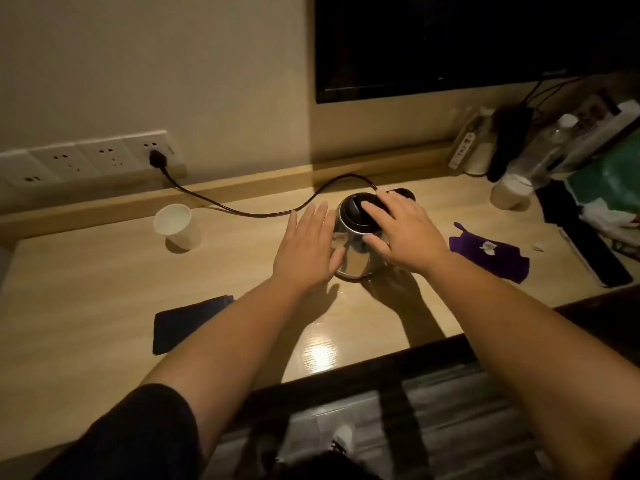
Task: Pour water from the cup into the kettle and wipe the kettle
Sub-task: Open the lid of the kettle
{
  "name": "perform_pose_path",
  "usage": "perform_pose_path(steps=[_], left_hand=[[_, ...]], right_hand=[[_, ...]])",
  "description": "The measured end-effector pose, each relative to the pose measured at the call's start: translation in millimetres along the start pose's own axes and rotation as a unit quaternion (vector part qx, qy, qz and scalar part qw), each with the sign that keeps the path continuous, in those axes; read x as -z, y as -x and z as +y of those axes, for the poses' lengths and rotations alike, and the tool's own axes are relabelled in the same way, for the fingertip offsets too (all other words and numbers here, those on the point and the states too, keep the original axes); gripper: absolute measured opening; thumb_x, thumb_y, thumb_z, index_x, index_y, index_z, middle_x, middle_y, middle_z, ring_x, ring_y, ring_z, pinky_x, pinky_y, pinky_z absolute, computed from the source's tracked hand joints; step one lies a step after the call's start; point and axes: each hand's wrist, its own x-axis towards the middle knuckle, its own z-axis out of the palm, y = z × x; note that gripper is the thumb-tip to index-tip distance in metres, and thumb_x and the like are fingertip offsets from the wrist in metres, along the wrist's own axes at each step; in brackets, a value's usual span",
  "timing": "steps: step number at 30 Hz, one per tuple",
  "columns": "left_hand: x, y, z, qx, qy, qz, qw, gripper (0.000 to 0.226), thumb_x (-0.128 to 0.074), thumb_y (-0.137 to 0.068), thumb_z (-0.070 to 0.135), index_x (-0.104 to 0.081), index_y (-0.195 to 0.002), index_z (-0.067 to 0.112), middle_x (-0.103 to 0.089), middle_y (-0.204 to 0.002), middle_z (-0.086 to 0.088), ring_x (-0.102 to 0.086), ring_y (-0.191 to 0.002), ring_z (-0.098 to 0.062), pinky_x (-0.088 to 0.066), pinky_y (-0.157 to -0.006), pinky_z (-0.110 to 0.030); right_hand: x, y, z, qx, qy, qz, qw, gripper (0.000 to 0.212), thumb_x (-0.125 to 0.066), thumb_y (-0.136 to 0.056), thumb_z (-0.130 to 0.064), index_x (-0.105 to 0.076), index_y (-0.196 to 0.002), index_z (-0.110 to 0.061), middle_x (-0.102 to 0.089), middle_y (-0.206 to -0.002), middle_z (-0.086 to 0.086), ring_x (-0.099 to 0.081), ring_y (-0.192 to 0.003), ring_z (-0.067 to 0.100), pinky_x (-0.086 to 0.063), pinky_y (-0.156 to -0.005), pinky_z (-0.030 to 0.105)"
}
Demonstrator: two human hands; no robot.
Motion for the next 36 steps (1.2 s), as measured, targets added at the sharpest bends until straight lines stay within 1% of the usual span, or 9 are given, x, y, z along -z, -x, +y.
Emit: perform_pose_path(steps=[4,7,13,19,22,25,28,31,36], left_hand=[[-13.0,-2.7,4.0,-0.006,-0.004,-0.014,1.0,0.07,-0.034,-0.098,0.049,-0.009,-0.154,0.014,-0.013,-0.162,-0.009,-0.005,-0.149,-0.026,-0.002,-0.12,-0.048],[-21.7,-4.1,7.4,-0.008,0.01,-0.021,1.0,0.07,-0.035,-0.099,0.047,-0.009,-0.154,0.014,-0.011,-0.162,-0.008,-0.004,-0.149,-0.024,-0.001,-0.12,-0.047],[-31.1,-5.2,10.7,0.017,0.025,-0.016,0.999,0.072,-0.039,-0.098,0.046,-0.005,-0.154,0.016,-0.007,-0.163,-0.006,-0.003,-0.149,-0.021,0.001,-0.119,-0.044],[-32.1,-4.5,12.3,0.032,0.028,-0.019,0.999,0.071,-0.037,-0.099,0.046,-0.005,-0.154,0.015,-0.006,-0.163,-0.006,-0.003,-0.149,-0.021,0.002,-0.119,-0.044],[-31.1,-5.2,11.7,0.03,0.028,-0.023,0.999,0.071,-0.036,-0.099,0.047,-0.005,-0.154,0.016,-0.005,-0.163,-0.006,-0.003,-0.149,-0.021,0.003,-0.119,-0.043],[-30.9,-5.7,11.5,0.033,0.025,-0.023,0.999,0.07,-0.037,-0.099,0.047,-0.005,-0.154,0.017,-0.007,-0.163,-0.005,-0.004,-0.149,-0.02,0.004,-0.118,-0.043],[-31.8,-4.7,11.9,0.034,0.027,-0.02,0.999,0.07,-0.037,-0.099,0.047,-0.006,-0.154,0.018,-0.007,-0.163,-0.005,-0.004,-0.149,-0.02,0.005,-0.118,-0.042],[-33.6,-3.9,11.5,0.037,0.021,-0.013,0.999,0.07,-0.037,-0.099,0.047,-0.006,-0.154,0.017,-0.007,-0.163,-0.005,-0.004,-0.149,-0.02,0.004,-0.118,-0.041],[-33.4,-5.2,12.4,0.038,0.033,-0.013,0.999,0.07,-0.04,-0.098,0.043,-0.007,-0.154,0.017,-0.008,-0.163,-0.005,-0.005,-0.149,-0.02,0.0,-0.12,-0.042]], right_hand=[[-5.2,-6.9,9.5,0.022,0.017,-0.007,1.0,0.057,-0.048,-0.099,-0.048,-0.033,-0.151,-0.032,-0.03,-0.158,0.011,-0.025,-0.146,0.032,-0.022,-0.119,0.052],[-11.3,-10.3,15.1,0.025,0.025,-0.01,0.999,0.054,-0.044,-0.099,-0.051,-0.036,-0.15,-0.034,-0.033,-0.157,0.011,-0.026,-0.145,0.033,-0.023,-0.118,0.053],[-9.5,-15.1,20.2,0.04,0.056,-0.025,0.997,0.058,-0.029,-0.096,-0.061,-0.033,-0.149,-0.039,-0.036,-0.155,0.011,-0.032,-0.141,0.034,-0.028,-0.112,0.053],[-7.3,-19.4,22.0,0.054,0.069,-0.035,0.996,0.055,-0.033,-0.095,-0.061,-0.045,-0.142,-0.034,-0.042,-0.15,0.011,-0.038,-0.136,0.034,-0.033,-0.109,0.053],[-6.4,-18.4,22.6,0.056,0.065,-0.021,0.996,0.055,-0.033,-0.095,-0.061,-0.048,-0.14,-0.033,-0.045,-0.148,0.01,-0.04,-0.134,0.033,-0.035,-0.108,0.052],[-5.5,-18.8,22.7,0.043,0.033,-0.004,0.999,0.058,-0.035,-0.093,-0.061,-0.048,-0.14,-0.03,-0.046,-0.148,0.009,-0.042,-0.133,0.032,-0.035,-0.107,0.051],[-6.1,-18.8,24.2,0.029,-0.007,0.012,0.999,0.058,-0.042,-0.093,-0.06,-0.046,-0.141,-0.029,-0.047,-0.148,0.005,-0.043,-0.133,0.029,-0.035,-0.108,0.05],[-6.2,-18.8,26.5,0.007,-0.091,0.035,0.995,0.053,-0.051,-0.095,-0.05,-0.044,-0.143,-0.028,-0.048,-0.148,0.003,-0.043,-0.134,0.026,-0.036,-0.11,0.048],[-3.7,-14.7,28.8,-0.033,-0.213,0.048,0.975,0.049,-0.051,-0.099,-0.039,-0.041,-0.145,-0.026,-0.051,-0.145,0.001,-0.043,-0.134,0.021,-0.041,-0.108,0.045]])
